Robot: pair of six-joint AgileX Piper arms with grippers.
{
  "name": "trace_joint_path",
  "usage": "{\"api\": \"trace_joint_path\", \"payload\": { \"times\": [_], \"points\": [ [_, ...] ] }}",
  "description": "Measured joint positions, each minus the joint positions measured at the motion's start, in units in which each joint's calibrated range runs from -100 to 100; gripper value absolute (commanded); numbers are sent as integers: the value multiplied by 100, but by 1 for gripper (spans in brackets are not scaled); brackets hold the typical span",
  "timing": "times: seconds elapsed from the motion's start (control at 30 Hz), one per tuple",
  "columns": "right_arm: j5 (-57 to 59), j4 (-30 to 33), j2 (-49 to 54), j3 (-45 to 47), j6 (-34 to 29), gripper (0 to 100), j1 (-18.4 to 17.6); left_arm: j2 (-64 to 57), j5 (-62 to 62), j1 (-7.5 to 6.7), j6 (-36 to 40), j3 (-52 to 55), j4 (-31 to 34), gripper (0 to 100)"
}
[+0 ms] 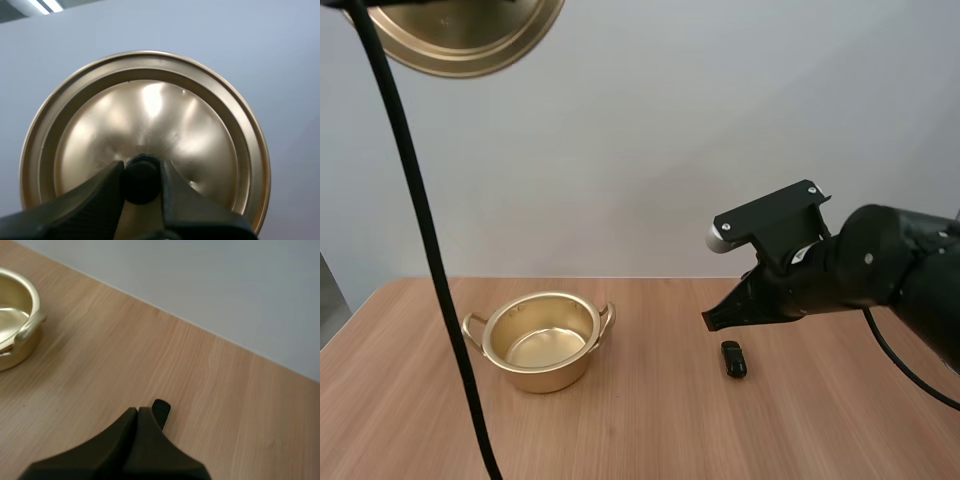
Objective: Open the pot, put the car inside, and close it
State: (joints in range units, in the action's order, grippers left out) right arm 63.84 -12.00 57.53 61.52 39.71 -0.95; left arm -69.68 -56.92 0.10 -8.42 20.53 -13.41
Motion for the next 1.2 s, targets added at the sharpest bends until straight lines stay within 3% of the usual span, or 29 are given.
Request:
{"api": "trace_joint_path", "payload": {
  "times": [0.33, 0.37, 0.5, 0.6, 0.87, 1.2],
  "points": [
    [268, 602, -1908, -783, -72, 0, 0, 0, 123, 0, -17, -560, 117, 0],
    [254, 717, -2106, -842, -72, 7, 0, 0, 204, 0, -17, -560, 195, 0],
    [-54, 844, -2730, -903, -72, 59, 0, 0, 220, 0, -17, -560, 332, 0],
    [-381, 631, -2848, -903, -64, 78, 0, 27, 284, 0, -17, -560, 332, 0],
    [-633, 410, -2916, -903, -64, 81, 0, 158, 326, 0, -17, -560, 332, 0],
    [-710, 410, -3755, -903, -366, 83, 0, 164, 390, 0, -17, -560, 332, 0]
  ]
}}
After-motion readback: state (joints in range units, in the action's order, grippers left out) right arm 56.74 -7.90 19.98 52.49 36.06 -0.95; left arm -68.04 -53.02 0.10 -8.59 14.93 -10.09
